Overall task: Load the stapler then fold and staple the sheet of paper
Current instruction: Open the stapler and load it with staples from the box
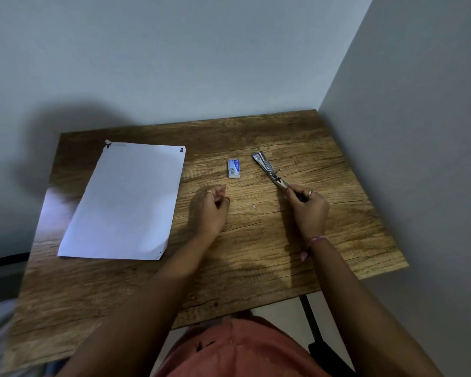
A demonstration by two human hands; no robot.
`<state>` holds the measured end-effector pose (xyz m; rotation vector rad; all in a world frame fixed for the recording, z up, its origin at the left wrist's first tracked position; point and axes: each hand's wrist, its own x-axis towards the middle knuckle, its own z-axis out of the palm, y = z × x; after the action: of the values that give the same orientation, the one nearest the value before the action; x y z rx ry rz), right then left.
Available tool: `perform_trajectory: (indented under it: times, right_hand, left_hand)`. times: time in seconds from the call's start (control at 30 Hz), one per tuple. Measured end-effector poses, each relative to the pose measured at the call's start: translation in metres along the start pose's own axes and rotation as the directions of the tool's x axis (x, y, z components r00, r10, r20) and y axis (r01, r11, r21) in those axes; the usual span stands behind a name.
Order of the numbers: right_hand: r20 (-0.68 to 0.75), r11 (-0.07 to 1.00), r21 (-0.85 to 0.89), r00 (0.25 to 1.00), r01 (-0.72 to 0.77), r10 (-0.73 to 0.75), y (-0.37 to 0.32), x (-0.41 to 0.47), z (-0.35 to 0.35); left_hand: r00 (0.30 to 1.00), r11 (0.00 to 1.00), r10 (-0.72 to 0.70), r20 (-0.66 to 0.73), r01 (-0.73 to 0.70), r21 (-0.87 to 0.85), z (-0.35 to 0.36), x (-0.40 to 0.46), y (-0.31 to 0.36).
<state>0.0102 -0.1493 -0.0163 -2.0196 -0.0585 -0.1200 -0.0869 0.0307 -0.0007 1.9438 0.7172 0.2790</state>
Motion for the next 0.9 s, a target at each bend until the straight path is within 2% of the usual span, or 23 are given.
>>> perform_trajectory:
  times: [0.13, 0.27, 0.6, 0.67, 0.8, 0.9]
  right_hand:
    - [0.032, 0.999, -0.033, 0.999, -0.031, 0.032, 0.001, 0.002, 0.000]
    - [0.078, 0.999, -0.021, 0.996, -0.047, 0.049, 0.003, 0.002, -0.002]
    - [0.117, 0.999, -0.012, 0.992, -0.048, 0.049, 0.000, 0.005, -0.005]
    - [0.060, 0.998, -0.062, 0.998, 0.021, -0.017, -0.009, 0.004, -0.004]
    - [-0.039, 0.947, -0.156, 0.957, 0.280, -0.289, -0.038, 0.008, 0.005]
    - [0.039, 0.892, -0.140, 0.902, 0.431, -0.430, -0.062, 0.016, 0.019]
  left_hand:
    - [0.997, 0.987, 0.083, 0.008, -0.083, 0.135, 0.001, 0.005, 0.000]
    - [0.994, 0.970, 0.095, 0.051, -0.104, 0.219, 0.002, 0.015, 0.002]
    - [0.956, 0.868, 0.177, 0.234, -0.264, 0.421, 0.003, 0.040, 0.005]
    - [0.941, 0.831, 0.186, 0.282, -0.304, 0.466, 0.005, 0.047, 0.005]
    - [0.924, 0.705, 0.211, 0.320, -0.371, 0.605, 0.005, 0.054, 0.000]
    - [0.917, 0.669, 0.239, 0.319, -0.394, 0.630, 0.004, 0.053, -0.005]
